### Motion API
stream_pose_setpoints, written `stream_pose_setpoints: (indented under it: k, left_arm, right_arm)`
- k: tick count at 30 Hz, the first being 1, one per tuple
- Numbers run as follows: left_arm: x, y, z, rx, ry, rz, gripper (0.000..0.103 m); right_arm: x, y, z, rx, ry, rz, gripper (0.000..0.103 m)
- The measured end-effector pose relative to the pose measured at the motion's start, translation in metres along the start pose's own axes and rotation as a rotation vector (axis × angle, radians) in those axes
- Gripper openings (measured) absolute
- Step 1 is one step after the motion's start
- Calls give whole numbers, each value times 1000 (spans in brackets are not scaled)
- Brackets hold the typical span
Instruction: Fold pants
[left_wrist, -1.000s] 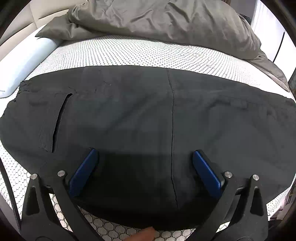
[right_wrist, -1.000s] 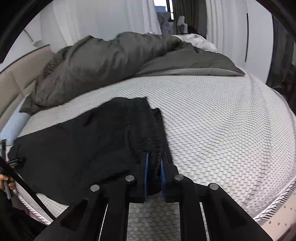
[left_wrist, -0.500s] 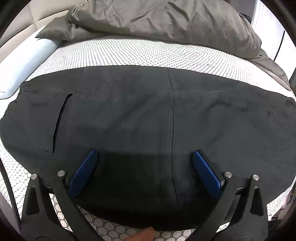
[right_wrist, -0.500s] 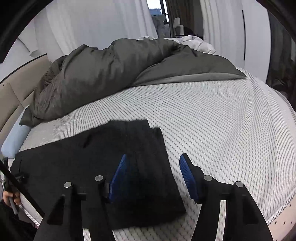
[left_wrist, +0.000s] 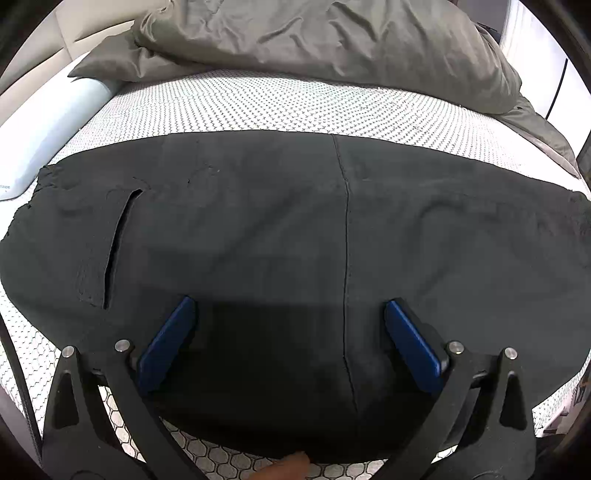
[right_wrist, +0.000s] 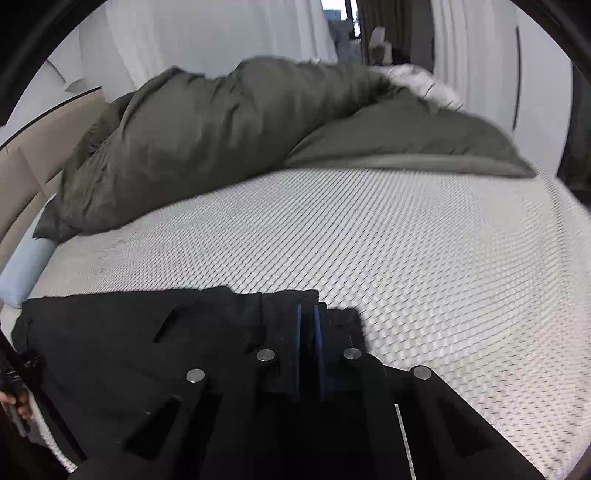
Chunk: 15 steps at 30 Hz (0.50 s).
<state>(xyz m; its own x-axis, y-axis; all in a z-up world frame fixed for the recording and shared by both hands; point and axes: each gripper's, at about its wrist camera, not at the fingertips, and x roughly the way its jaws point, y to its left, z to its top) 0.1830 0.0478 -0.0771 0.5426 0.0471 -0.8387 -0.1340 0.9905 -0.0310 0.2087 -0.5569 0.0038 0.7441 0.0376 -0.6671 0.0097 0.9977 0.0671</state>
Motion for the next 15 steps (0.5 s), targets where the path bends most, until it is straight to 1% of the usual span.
stream_pose_setpoints:
  k: [1, 2, 4, 6, 7, 8, 9, 11, 12, 14, 15]
  left_arm:
    - [0, 0, 0, 1, 1, -2, 102]
    - [0, 1, 0, 0, 1, -3, 102]
    - [-1, 1, 0, -1, 1, -1, 102]
    - [-1, 1, 0, -6, 2, 2, 102]
    - [-1, 1, 0, -9, 3, 3, 102]
    - [-2, 0, 0, -12, 3, 4, 102]
    - [-4, 0, -1, -13, 0, 6, 102]
    - [-8, -1, -3, -25, -9, -2, 102]
    - [-10, -2, -3, -31, -14, -14, 102]
    - [-18, -6, -5, -34, -29, -52, 102]
    - [-23, -11, -6, -24, -40, -77, 102]
  right_arm:
    - [0, -7, 1, 23, -8, -34, 5]
    - [0, -12, 1, 40, -10, -67, 0]
    - [10, -26, -2, 92, 27, -166, 0]
    - [19, -31, -7, 113, 85, -200, 0]
    - [16, -29, -9, 120, 83, -205, 1]
    - [10, -24, -11, 122, 66, -193, 9]
    - [3, -19, -12, 115, 45, -177, 15]
    - [-19, 0, -15, 87, -13, -178, 31]
    - [-32, 12, -17, 71, -40, -161, 35]
    - [-52, 38, -22, 39, -59, -92, 66]
    - [-61, 51, -27, 28, -70, -55, 75]
